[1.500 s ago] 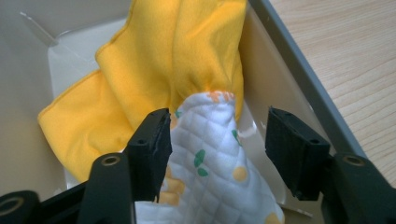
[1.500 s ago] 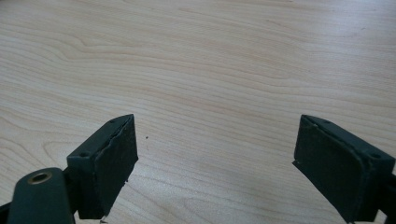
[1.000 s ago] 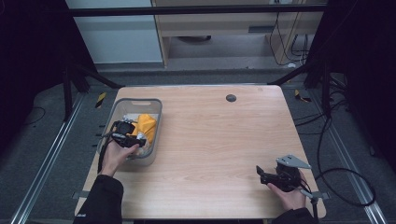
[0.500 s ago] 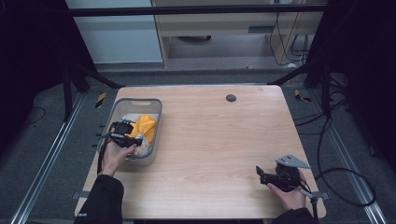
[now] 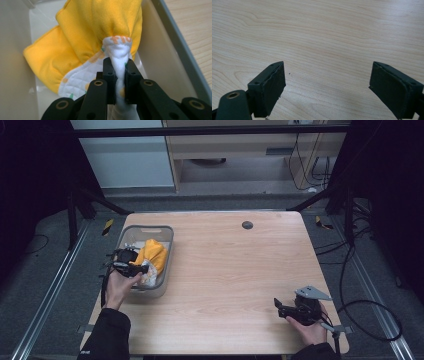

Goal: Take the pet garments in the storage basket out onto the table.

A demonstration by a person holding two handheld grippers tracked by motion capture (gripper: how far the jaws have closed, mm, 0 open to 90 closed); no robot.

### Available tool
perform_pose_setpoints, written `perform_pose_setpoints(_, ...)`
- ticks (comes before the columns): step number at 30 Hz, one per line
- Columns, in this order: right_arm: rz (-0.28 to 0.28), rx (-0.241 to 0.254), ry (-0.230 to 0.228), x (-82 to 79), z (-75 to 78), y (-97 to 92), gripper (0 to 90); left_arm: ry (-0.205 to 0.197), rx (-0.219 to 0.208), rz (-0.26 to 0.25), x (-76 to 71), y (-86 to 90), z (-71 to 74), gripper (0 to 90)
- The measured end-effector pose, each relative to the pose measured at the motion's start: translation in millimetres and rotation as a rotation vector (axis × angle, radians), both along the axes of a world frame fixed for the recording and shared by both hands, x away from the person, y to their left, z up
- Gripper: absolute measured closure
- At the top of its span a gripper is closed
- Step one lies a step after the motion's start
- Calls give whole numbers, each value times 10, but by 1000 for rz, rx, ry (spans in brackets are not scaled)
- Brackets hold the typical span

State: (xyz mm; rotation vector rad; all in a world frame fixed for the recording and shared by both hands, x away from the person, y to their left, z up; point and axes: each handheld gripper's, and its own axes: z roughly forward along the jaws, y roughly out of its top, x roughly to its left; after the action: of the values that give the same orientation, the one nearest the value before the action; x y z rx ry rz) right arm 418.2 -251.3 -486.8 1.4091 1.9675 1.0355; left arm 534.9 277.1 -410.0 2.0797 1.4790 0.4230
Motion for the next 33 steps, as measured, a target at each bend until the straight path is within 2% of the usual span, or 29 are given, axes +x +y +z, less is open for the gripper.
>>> perform_pose_setpoints(6, 1, -2, 2, 2, -2, 1, 130, -38, -34, 6, -54, 82, 157, 824)
perform_pose_setpoints(14, -1, -2, -4, -1, 1, 0, 130, -79, -55, 5, -136, 123, 317, 824)
perform_pose_setpoints(28, -1, -3, -10, -8, 8, 2, 130, -164, -31, -42, -312, 31, 690, 824)
perform_pose_setpoints(33, -3, -1, -12, -10, 10, 1, 130, -179, -30, -52, -347, 17, 756, 824)
